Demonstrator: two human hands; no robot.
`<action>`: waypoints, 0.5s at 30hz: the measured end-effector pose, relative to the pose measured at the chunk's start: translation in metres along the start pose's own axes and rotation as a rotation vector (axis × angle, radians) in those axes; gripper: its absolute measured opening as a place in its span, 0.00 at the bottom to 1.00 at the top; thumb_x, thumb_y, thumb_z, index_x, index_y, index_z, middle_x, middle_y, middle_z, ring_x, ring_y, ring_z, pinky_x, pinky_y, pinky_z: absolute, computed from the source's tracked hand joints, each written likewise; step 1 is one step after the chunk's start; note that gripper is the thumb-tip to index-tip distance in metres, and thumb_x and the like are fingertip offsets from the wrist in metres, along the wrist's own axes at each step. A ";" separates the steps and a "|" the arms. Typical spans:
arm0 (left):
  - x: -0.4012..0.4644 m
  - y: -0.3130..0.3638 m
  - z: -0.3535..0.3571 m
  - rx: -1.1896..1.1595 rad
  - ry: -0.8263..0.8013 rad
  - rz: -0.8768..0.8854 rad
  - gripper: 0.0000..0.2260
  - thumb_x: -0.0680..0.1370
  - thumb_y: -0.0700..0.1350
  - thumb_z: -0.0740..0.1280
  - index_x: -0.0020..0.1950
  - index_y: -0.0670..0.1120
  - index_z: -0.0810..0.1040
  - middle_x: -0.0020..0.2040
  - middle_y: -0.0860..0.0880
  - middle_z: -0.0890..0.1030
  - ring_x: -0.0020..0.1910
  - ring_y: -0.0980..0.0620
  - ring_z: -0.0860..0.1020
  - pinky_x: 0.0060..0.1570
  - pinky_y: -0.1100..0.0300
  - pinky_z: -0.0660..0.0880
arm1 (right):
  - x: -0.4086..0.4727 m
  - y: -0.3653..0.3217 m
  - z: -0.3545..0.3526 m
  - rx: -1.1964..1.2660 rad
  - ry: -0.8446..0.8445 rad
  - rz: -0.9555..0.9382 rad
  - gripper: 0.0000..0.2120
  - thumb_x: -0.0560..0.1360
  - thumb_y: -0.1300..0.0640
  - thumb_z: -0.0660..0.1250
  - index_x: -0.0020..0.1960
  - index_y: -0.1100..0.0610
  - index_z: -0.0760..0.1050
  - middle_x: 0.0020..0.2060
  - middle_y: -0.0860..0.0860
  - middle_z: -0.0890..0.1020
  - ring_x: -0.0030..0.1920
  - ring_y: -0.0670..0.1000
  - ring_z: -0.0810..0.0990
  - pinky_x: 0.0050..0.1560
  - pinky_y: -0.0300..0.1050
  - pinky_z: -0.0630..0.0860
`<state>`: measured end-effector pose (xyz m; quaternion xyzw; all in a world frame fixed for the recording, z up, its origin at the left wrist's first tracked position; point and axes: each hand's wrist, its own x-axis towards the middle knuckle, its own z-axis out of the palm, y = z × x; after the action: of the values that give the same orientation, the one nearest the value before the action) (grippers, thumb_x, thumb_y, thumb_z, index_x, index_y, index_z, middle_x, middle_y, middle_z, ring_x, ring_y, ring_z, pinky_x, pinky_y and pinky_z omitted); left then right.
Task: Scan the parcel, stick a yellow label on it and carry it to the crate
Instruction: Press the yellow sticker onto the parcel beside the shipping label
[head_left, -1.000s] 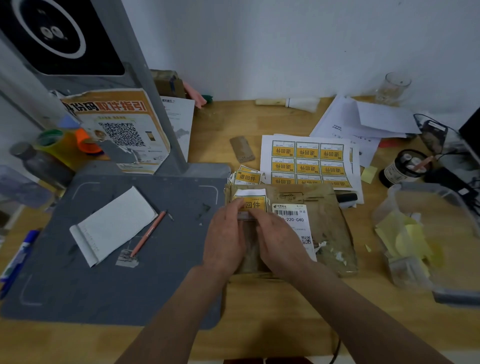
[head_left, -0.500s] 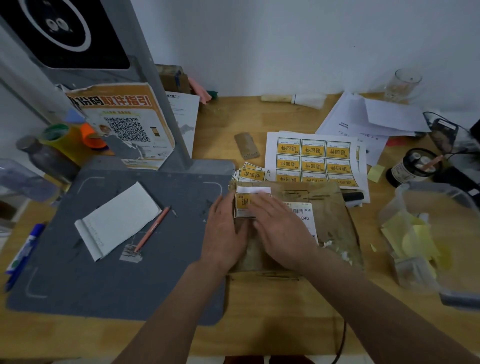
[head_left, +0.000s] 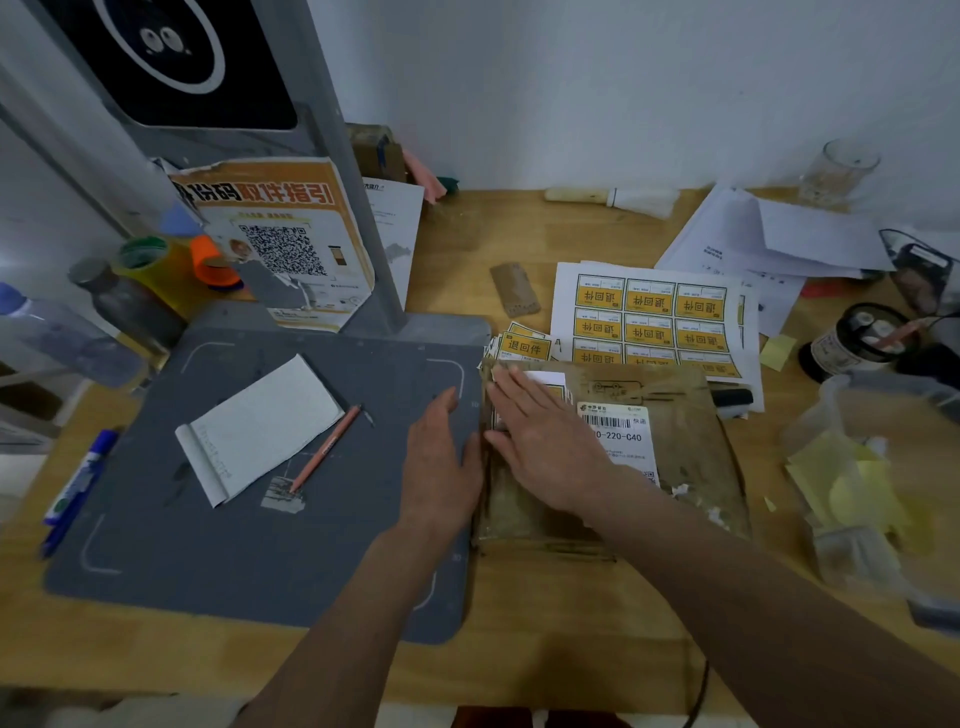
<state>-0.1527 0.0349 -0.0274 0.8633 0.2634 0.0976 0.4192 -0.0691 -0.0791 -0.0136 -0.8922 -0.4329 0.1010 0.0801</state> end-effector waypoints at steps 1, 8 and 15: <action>0.001 0.000 -0.001 -0.014 0.014 0.001 0.23 0.78 0.40 0.63 0.73 0.45 0.63 0.69 0.47 0.72 0.68 0.49 0.68 0.66 0.58 0.64 | -0.006 -0.003 0.003 0.001 -0.005 -0.017 0.33 0.77 0.41 0.38 0.77 0.57 0.47 0.78 0.53 0.49 0.77 0.51 0.43 0.76 0.48 0.41; 0.004 0.016 -0.001 -0.092 0.023 -0.009 0.19 0.81 0.44 0.57 0.73 0.48 0.63 0.70 0.50 0.71 0.69 0.52 0.67 0.65 0.62 0.62 | -0.043 -0.022 0.006 0.136 -0.059 -0.135 0.30 0.80 0.42 0.47 0.77 0.55 0.46 0.77 0.52 0.50 0.77 0.48 0.42 0.76 0.47 0.41; 0.015 0.025 0.004 0.234 -0.337 0.205 0.22 0.82 0.54 0.46 0.77 0.55 0.51 0.78 0.58 0.50 0.77 0.53 0.40 0.75 0.47 0.41 | -0.055 0.004 0.003 0.191 0.011 0.003 0.31 0.79 0.41 0.42 0.77 0.55 0.46 0.78 0.52 0.51 0.76 0.48 0.43 0.74 0.41 0.39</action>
<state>-0.1293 0.0282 -0.0114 0.9323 0.1100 -0.0372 0.3425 -0.1005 -0.1249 -0.0109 -0.8816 -0.4196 0.1371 0.1671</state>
